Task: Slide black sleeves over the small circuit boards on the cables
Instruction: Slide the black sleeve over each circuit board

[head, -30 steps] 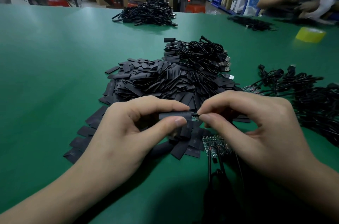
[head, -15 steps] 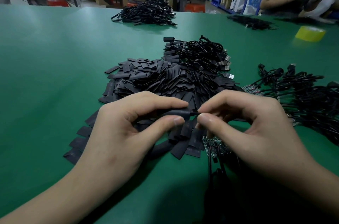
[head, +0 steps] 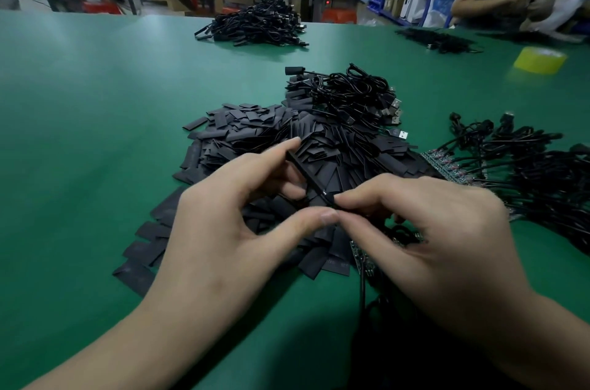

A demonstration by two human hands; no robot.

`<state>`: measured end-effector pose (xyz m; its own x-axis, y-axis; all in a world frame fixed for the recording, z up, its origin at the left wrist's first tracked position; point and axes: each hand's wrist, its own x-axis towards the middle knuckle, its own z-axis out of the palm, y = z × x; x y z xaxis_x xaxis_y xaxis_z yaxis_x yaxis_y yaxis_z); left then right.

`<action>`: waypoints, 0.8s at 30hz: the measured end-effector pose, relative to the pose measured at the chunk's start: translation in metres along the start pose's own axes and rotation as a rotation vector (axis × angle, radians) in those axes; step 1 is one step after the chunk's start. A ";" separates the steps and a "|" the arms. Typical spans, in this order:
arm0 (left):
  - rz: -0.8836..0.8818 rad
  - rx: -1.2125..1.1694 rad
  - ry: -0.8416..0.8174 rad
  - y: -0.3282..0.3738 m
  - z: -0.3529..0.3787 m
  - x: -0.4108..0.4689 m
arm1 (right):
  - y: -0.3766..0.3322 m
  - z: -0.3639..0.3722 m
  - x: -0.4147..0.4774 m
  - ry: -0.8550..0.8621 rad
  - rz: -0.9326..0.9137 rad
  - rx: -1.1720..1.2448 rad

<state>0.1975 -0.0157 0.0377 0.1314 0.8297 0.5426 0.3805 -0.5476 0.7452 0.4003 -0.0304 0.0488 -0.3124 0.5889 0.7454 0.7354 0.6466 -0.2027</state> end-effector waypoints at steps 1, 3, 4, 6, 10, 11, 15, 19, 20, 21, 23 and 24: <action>0.005 0.008 -0.005 -0.001 -0.001 0.000 | 0.000 0.000 0.000 -0.008 -0.024 -0.016; 0.014 0.030 -0.009 -0.002 -0.003 0.001 | 0.002 0.001 -0.001 -0.022 -0.078 -0.044; 0.014 0.035 -0.015 -0.002 -0.004 0.001 | 0.003 0.001 -0.001 -0.025 -0.103 -0.056; 0.013 0.029 -0.025 -0.001 -0.006 0.002 | 0.005 0.002 -0.002 -0.030 -0.115 -0.042; 0.033 0.016 -0.010 0.002 -0.008 0.002 | 0.009 0.006 -0.004 -0.134 0.058 0.141; 0.040 0.019 -0.004 0.003 -0.008 0.002 | 0.011 0.008 -0.005 -0.165 0.104 0.197; 0.063 0.050 0.021 0.006 -0.010 0.003 | 0.012 0.012 -0.006 -0.190 0.163 0.298; 0.073 0.062 0.024 0.006 -0.011 0.003 | 0.003 0.004 0.000 -0.174 0.147 0.289; 0.078 0.067 0.024 0.006 -0.011 0.003 | 0.001 0.001 0.001 -0.171 0.136 0.289; 0.084 0.071 0.027 0.006 -0.011 0.003 | 0.000 -0.001 0.002 -0.173 0.135 0.291; 0.087 0.068 0.041 0.006 -0.011 0.003 | -0.001 -0.004 0.003 -0.190 0.146 0.292; 0.084 0.063 0.052 0.005 -0.011 0.003 | -0.001 -0.005 0.003 -0.210 0.154 0.279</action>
<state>0.1899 -0.0175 0.0477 0.1184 0.7735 0.6227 0.4273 -0.6057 0.6712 0.4012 -0.0313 0.0544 -0.3486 0.7572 0.5523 0.6005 0.6329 -0.4887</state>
